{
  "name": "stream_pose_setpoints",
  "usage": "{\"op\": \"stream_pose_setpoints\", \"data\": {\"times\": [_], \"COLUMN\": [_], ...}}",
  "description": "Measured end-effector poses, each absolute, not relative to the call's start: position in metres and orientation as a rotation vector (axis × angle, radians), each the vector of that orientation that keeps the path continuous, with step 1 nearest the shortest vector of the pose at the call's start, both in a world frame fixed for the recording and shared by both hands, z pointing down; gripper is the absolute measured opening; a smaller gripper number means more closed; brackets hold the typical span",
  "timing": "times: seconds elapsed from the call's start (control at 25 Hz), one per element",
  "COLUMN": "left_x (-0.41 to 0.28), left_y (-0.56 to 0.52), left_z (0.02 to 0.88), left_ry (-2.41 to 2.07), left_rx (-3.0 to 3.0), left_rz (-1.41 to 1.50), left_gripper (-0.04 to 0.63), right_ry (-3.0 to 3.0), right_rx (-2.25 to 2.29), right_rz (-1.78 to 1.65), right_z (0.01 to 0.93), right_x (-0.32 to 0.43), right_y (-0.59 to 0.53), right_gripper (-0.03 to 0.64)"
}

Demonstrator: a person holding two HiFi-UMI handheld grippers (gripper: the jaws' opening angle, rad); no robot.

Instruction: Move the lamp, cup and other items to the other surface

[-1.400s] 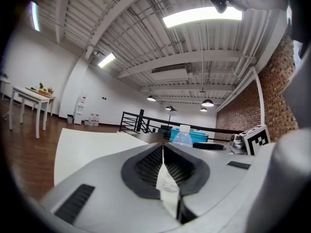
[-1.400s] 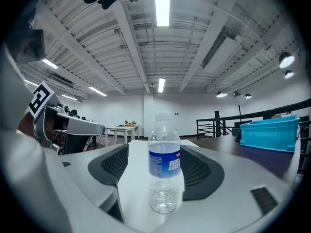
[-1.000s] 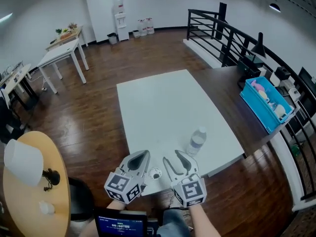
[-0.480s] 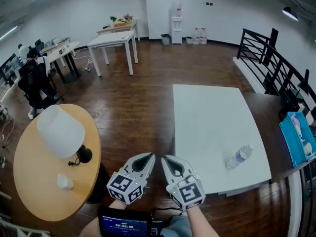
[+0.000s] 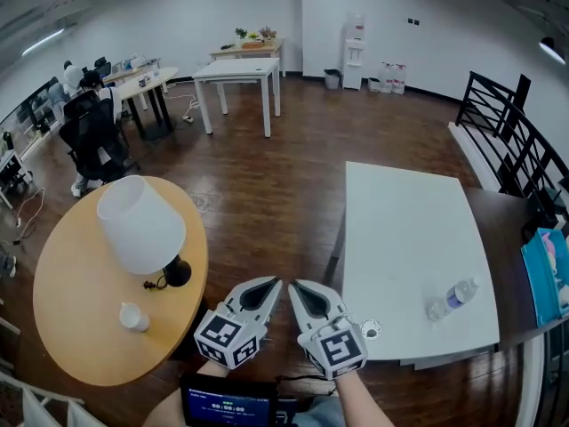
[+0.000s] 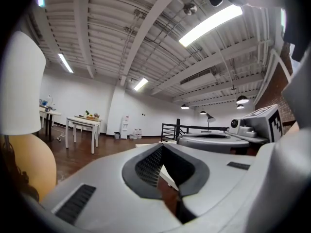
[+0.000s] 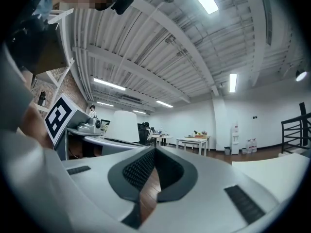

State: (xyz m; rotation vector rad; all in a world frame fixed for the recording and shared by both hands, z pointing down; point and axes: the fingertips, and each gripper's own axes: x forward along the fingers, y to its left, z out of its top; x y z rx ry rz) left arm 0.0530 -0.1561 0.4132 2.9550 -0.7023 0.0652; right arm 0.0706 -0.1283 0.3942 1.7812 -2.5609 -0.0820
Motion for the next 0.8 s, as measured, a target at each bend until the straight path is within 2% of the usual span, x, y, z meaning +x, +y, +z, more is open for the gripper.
{"op": "stream_pose_setpoints", "data": {"times": [0.52, 0.8], "left_x": [0.048, -0.015], "left_y": [-0.162, -0.184], "left_z": [0.415, 0.414], "left_ry": [-0.725, -1.01], "left_rx": [2.936, 2.91], "left_rz": [0.016, -0.014], "left_gripper": [0.009, 0.014], "right_ry": [-2.576, -2.706], "right_rx": [1.761, 1.674], "right_rz": [-0.07, -0.028], "right_z": [0.396, 0.403], "right_x": [0.066, 0.021], "right_y": [-0.134, -0.161], "right_gripper": [0.003, 0.034]}}
